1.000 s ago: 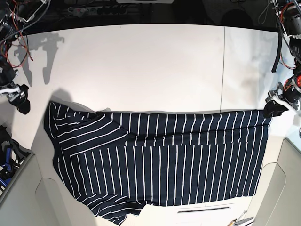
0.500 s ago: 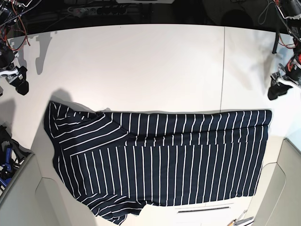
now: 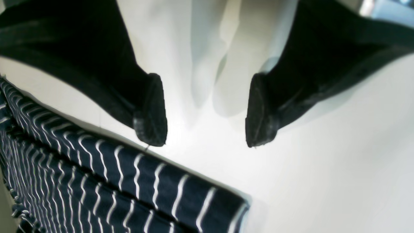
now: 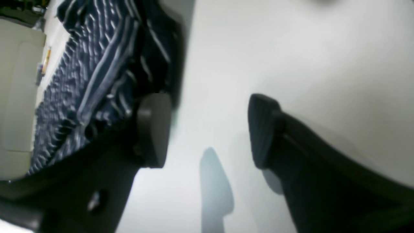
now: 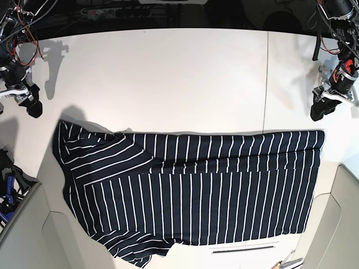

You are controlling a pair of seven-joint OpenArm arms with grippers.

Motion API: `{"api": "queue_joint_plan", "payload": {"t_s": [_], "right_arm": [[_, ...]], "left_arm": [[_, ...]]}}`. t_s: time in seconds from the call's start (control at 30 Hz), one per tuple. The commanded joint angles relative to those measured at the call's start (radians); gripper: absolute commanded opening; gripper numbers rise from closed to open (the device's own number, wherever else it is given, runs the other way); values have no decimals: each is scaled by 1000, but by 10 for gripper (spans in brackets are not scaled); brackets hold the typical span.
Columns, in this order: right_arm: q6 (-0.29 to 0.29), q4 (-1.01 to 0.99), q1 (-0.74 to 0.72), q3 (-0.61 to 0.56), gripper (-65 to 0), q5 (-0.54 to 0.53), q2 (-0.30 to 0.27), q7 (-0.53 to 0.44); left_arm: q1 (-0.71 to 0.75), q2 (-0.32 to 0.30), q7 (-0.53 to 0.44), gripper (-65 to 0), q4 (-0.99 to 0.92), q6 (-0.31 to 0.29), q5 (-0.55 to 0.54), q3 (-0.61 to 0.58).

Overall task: Fold the T-shirt properly
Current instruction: 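Grasp the folded edge again with both grippers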

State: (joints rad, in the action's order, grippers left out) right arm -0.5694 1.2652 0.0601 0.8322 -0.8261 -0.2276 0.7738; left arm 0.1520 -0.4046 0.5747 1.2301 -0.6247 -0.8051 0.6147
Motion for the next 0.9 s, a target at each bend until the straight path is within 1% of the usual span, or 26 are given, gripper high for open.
{"api": "queue_joint_plan", "payload": {"t_s": [0.0, 0.1, 0.33, 0.43, 0.53, 0.63, 0.73, 0.87], "right_arm": [[-11, 6, -18, -7, -277, -22, -18, -18], [-11, -21, -43, -42, -277, -19, -18, -18], [-12, -89, -114, -78, -277, -19, 11, -18], [-15, -104, -135, -85, -277, -11, 28, -18], [-15, -106, -150, -100, -277, -11, 44, -18], [-15, -106, -166, -124, -277, -10, 60, -23], [-14, -106, -190, -138, -277, 13, 80, -30], [-13, -107, -219, -147, -277, 61, 97, -60]], "left_arm": [[-16, -22, -26, -239, 11, 13, 4, 6], [-51, -23, -35, -239, -18, 39, 21, 6], [-174, -23, -36, -239, -199, 37, 21, 6], [-212, -23, -37, -239, -245, 37, 21, 5], [-237, -25, -39, -239, -275, 37, 21, -18], [-241, -24, -62, -239, -285, 37, 22, -55], [-242, -24, -84, -239, -285, 38, 33, -75], [-258, -24, -85, -240, -286, 43, 51, -78]]}}
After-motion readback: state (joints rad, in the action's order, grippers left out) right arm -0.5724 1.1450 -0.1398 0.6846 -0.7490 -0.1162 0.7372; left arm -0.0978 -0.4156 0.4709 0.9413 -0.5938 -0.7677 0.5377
